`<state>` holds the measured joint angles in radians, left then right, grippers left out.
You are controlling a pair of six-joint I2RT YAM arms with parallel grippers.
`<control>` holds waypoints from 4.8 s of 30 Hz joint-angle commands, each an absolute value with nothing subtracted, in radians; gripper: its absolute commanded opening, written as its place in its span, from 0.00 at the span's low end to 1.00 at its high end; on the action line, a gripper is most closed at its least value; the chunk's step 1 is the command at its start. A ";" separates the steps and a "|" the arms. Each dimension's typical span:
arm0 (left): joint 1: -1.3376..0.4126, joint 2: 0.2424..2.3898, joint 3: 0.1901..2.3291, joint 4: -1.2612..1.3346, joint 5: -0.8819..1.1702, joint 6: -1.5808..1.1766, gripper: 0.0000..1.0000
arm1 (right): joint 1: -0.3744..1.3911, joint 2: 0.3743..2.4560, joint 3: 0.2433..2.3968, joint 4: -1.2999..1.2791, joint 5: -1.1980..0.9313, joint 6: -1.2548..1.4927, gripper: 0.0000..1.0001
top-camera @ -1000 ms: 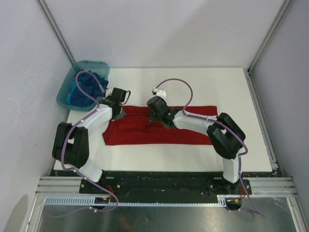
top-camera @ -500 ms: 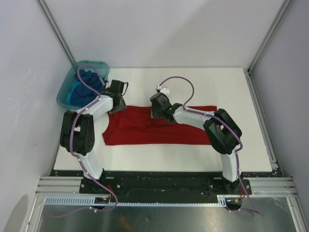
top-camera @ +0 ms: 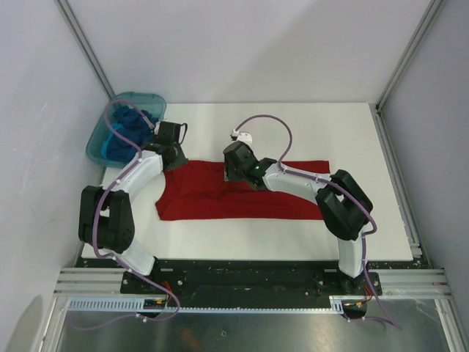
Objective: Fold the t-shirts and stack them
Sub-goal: Fold the other side of the tshirt into a rectangle, then rotate the tshirt 90 degrees
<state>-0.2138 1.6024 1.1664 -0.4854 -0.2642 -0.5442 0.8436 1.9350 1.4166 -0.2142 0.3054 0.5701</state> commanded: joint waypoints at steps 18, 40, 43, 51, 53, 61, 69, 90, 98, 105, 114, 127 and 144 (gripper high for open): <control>-0.232 1.774 1.118 -0.412 -0.170 -0.617 0.00 | 0.882 1.985 1.391 -0.156 0.217 0.592 0.39; -0.210 1.809 1.106 -0.414 -0.197 -0.607 0.00 | 0.877 1.942 1.335 -0.179 0.237 0.617 0.00; -0.206 1.809 1.106 -0.413 -0.197 -0.605 0.00 | 0.876 1.931 1.299 -0.170 0.234 0.623 0.00; -0.197 1.818 1.110 -0.414 -0.193 -0.600 0.00 | 0.873 1.892 1.223 -0.142 0.224 0.629 0.00; -0.196 1.813 1.112 -0.413 -0.187 -0.596 0.00 | 0.870 1.886 1.221 -0.136 0.215 0.628 0.01; -0.197 1.731 1.111 -0.415 -0.132 -0.573 0.06 | 0.856 1.767 1.223 -0.121 0.217 0.582 0.30; -0.259 1.606 1.100 -0.415 -0.074 -0.586 0.20 | 0.745 1.746 1.216 -0.216 0.248 0.571 0.32; -0.494 1.985 1.320 -0.404 -0.061 -0.718 0.16 | 0.534 1.527 1.006 -0.286 0.228 0.573 0.31; -0.492 1.697 1.218 -0.406 -0.093 -0.722 0.42 | 0.500 1.488 0.998 -0.269 0.176 0.572 0.32; -0.488 1.254 0.834 -0.465 -0.227 -1.029 0.47 | 0.464 1.459 1.005 -0.259 0.114 0.570 0.32; -0.487 0.986 0.523 -0.576 -0.306 -1.397 0.60 | 0.452 1.410 1.011 -0.296 0.050 0.555 0.32; -0.437 1.156 0.545 -0.579 -0.406 -1.527 0.57 | 0.454 1.378 1.009 -0.345 0.045 0.526 0.32; -0.392 1.626 0.948 -0.567 -0.501 -1.156 0.50 | 0.415 1.360 0.996 -0.327 0.049 0.527 0.32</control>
<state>-0.4042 1.5234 0.8093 -0.5900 -0.4320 -1.3476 0.4358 1.3949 0.9962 -0.3424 0.0441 0.5407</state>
